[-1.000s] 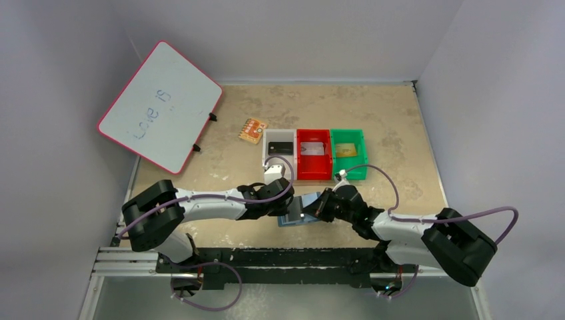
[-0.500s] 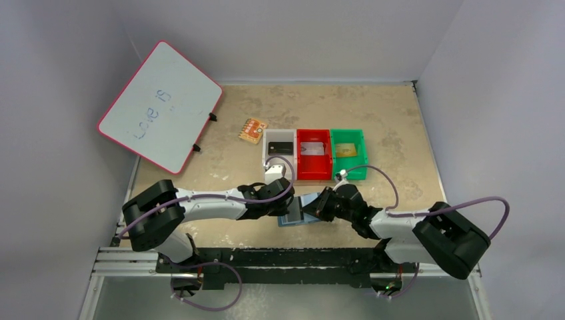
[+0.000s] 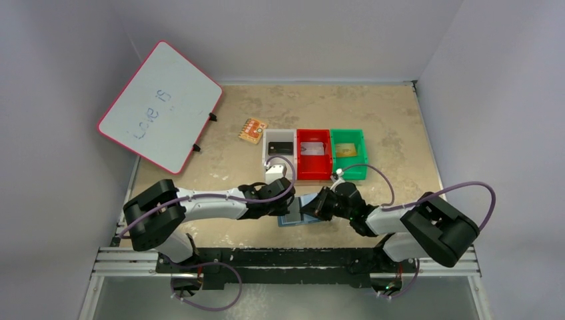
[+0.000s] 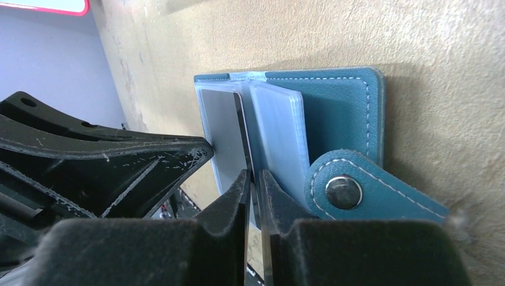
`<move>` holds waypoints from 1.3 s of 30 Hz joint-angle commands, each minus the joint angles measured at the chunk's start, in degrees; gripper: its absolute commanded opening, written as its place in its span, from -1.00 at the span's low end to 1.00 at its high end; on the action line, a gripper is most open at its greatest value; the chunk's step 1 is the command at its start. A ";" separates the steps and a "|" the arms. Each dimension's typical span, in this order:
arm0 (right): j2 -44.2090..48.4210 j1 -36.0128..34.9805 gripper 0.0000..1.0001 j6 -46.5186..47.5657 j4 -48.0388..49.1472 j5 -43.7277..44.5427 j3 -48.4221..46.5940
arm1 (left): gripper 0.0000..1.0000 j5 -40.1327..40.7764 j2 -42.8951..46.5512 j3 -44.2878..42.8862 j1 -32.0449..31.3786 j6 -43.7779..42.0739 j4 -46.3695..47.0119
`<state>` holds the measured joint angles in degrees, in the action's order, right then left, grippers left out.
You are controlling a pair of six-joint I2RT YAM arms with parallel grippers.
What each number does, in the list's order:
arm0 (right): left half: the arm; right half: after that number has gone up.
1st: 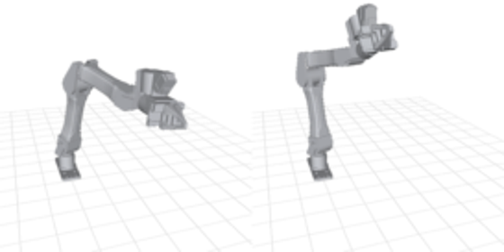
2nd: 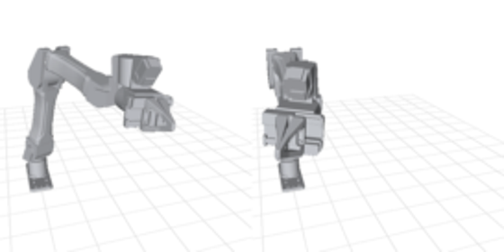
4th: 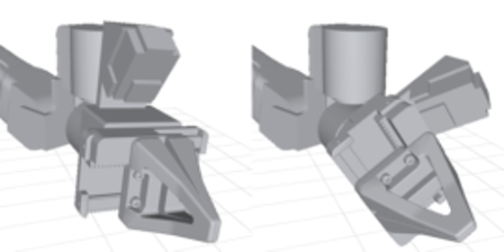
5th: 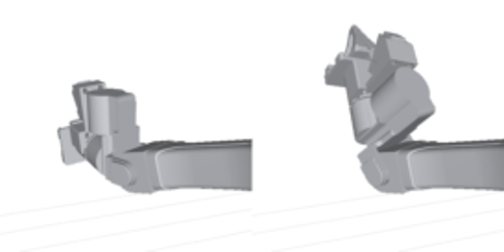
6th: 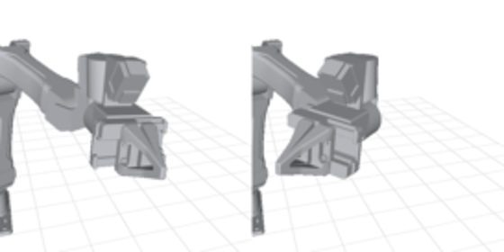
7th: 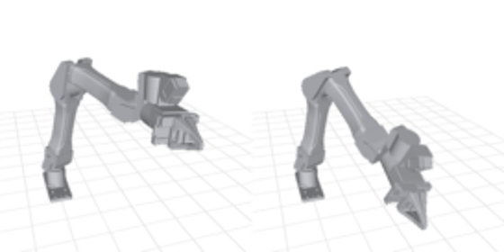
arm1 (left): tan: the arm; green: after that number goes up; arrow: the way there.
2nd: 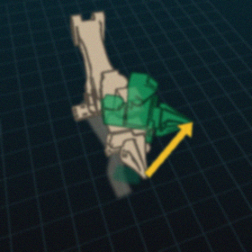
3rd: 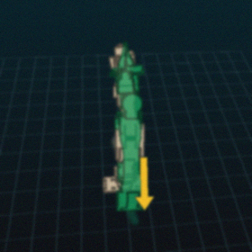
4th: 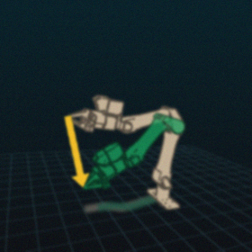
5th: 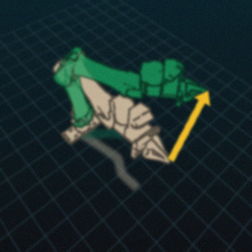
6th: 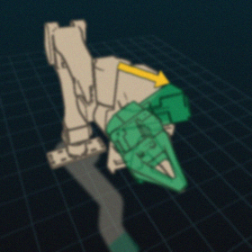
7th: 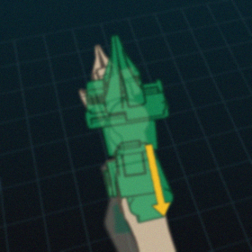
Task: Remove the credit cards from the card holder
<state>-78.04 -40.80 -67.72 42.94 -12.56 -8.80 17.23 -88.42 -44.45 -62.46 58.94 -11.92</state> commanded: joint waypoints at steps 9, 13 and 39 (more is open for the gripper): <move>7.67 0.17 -1.00 0.94 -7.58 5.41 -0.06 | -0.94 0.65 -1.87 -0.34 -0.47 -0.95 -3.39; 13.26 0.25 -1.00 0.61 -11.66 7.80 0.85 | -0.95 0.70 -1.55 -0.67 -0.47 -1.09 -3.41; 6.34 1.10 -0.81 0.39 -1.05 2.58 0.63 | -1.00 -0.59 -4.02 -2.30 -1.18 -2.16 -3.22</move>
<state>-71.66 -40.29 -67.90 39.18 -8.86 -7.22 17.26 -90.52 -46.63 -63.13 58.70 -12.27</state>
